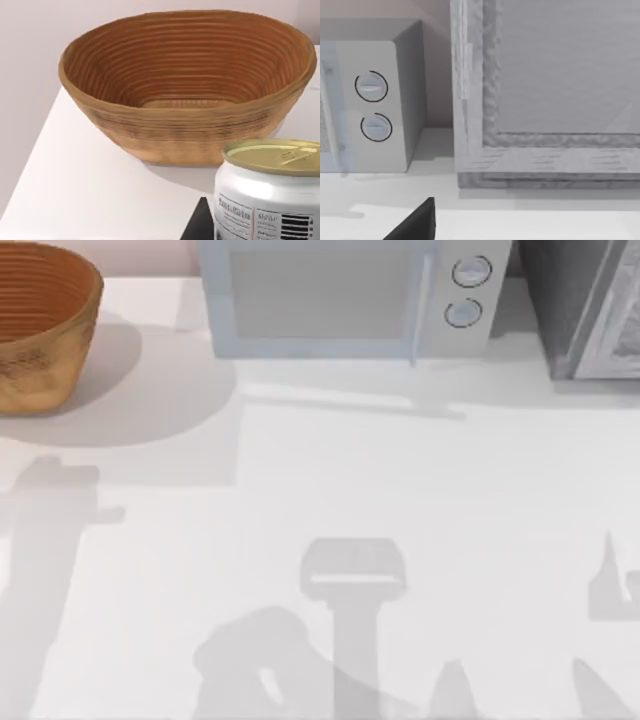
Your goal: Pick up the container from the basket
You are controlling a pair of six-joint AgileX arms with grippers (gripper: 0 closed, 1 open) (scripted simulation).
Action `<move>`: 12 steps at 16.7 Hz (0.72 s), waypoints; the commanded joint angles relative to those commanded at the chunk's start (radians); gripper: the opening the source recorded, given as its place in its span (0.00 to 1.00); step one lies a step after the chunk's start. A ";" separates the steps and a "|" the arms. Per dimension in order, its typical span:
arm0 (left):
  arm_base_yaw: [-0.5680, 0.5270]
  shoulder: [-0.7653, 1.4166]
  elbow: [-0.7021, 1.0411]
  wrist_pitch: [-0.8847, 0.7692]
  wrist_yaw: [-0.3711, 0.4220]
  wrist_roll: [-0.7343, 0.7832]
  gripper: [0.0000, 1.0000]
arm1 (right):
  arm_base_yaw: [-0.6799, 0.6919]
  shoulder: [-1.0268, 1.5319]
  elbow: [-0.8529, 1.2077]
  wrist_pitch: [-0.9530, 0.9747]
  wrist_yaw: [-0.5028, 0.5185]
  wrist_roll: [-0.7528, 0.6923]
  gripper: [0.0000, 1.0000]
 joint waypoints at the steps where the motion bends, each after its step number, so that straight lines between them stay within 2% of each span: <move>1: -0.003 -0.116 -0.111 0.057 0.009 -0.009 0.00 | 0.000 0.000 0.000 0.000 0.000 0.000 1.00; 4: -0.009 -0.404 -0.392 0.209 0.044 -0.035 0.00 | 0.000 0.000 0.000 0.000 0.000 0.000 1.00; 7: -0.010 -0.599 -0.587 0.323 0.085 -0.057 0.00 | 0.000 0.000 0.000 0.000 0.000 0.000 1.00; 12: -0.009 -0.715 -0.704 0.392 0.118 -0.072 0.00 | 0.000 0.000 0.000 0.000 0.000 0.000 1.00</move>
